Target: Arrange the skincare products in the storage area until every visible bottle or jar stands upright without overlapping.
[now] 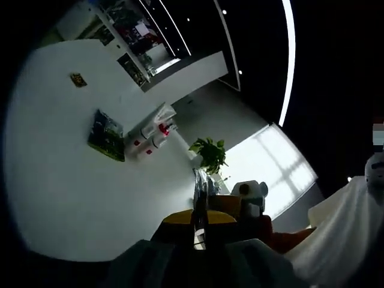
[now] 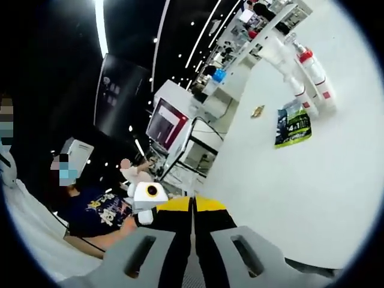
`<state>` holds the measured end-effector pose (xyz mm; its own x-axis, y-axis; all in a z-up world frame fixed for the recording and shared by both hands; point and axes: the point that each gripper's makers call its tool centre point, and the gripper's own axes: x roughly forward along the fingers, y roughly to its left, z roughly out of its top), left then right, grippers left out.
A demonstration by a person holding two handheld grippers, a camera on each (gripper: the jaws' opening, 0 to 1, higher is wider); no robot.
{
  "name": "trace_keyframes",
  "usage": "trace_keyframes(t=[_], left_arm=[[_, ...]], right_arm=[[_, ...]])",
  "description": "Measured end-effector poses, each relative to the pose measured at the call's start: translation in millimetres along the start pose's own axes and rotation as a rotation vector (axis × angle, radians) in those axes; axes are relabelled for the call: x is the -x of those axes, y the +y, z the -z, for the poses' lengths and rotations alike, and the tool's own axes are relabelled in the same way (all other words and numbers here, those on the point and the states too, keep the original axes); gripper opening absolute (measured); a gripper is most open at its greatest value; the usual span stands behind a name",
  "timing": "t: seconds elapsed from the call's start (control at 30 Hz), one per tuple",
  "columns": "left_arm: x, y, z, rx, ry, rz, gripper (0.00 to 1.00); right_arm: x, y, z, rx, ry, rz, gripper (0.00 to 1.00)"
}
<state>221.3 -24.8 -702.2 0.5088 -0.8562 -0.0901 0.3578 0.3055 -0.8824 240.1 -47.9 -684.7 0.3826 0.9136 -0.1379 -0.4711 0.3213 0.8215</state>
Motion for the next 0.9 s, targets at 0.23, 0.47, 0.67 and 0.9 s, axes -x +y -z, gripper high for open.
trace_keyframes(t=[0.23,0.47,0.67,0.9], left_arm=[[1,-11.5,-16.9,-0.001,-0.1,0.076,0.05],[4,-5.9,-21.0,0.022,-0.123,0.054,0.02],[3,-8.9,-24.3,0.075,-0.152,0.074,0.01],[0,-7.3,-20.5,0.089,-0.132,0.075,0.01]], right_arm=[[1,-1,-1.6,-0.037,0.005,-0.026,0.0],[-5,1,4.9,-0.036,0.024,-0.04,0.0],[-12,6,5.0,-0.036,0.024,-0.068,0.07],[-11,7,8.4,-0.027,0.055,-0.065,0.0]])
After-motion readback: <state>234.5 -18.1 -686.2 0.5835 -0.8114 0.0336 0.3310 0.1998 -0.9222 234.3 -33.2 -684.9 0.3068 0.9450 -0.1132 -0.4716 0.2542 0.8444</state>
